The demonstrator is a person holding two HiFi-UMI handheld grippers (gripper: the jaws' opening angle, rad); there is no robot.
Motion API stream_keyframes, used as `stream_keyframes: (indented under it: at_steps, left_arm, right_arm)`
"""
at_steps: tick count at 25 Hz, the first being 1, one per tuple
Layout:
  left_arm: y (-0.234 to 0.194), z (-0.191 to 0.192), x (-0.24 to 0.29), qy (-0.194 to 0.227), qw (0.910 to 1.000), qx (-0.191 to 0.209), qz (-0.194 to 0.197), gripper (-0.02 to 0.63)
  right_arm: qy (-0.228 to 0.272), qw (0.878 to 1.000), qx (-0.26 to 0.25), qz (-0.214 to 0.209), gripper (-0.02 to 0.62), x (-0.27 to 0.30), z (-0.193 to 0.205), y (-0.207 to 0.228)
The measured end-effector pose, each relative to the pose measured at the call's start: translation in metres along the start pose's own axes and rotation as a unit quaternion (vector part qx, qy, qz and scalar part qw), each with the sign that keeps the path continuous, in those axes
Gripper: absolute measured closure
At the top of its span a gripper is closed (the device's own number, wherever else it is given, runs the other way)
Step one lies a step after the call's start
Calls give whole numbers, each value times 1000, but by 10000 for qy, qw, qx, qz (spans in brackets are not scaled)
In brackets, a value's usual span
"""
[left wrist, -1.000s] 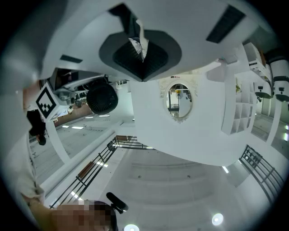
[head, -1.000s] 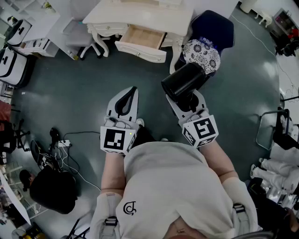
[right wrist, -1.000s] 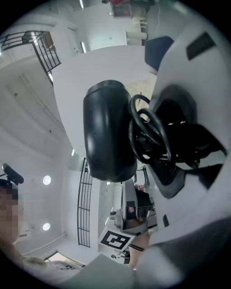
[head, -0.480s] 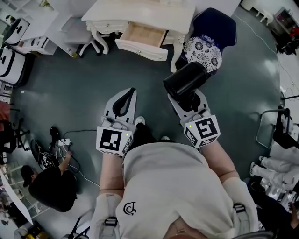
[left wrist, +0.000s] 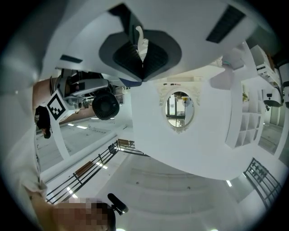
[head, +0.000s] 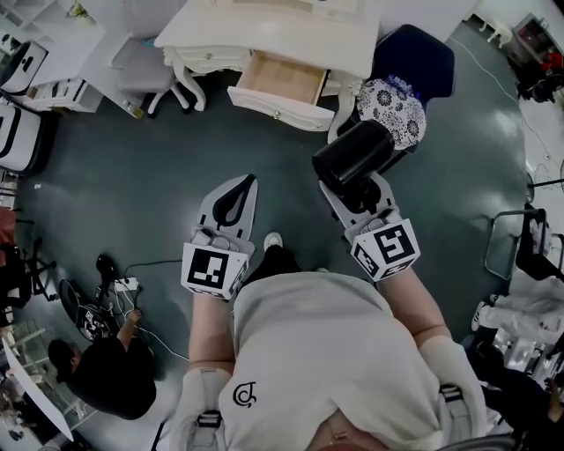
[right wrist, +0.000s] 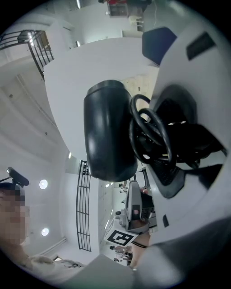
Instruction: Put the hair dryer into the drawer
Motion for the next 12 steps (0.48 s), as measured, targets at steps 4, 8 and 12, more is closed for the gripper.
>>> stream_keyframes:
  at_steps: [4, 8, 12]
  left_arm:
    - [-56, 0, -5, -29, 9998, -18, 202, 595]
    - [-98, 3, -5, -18, 9991, -18, 429, 595]
    - [-126, 2, 5, -65, 9983, 107, 572, 595]
  right_arm:
    - [54, 9998, -143, 144, 354, 47, -14, -21]
    - [-10, 9995, -144, 295, 353, 86, -16, -37]
    - [-202, 9994, -161, 239, 353, 114, -9, -46]
Point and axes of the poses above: the fingertips, and each gripper's own axes: x forward along the fingers, y to its right, z out of its underside, the point moved 3 cm from there along -x, backward along the fingers, and after that the axes turned 15 degrees about z, right-handed, at the moved point
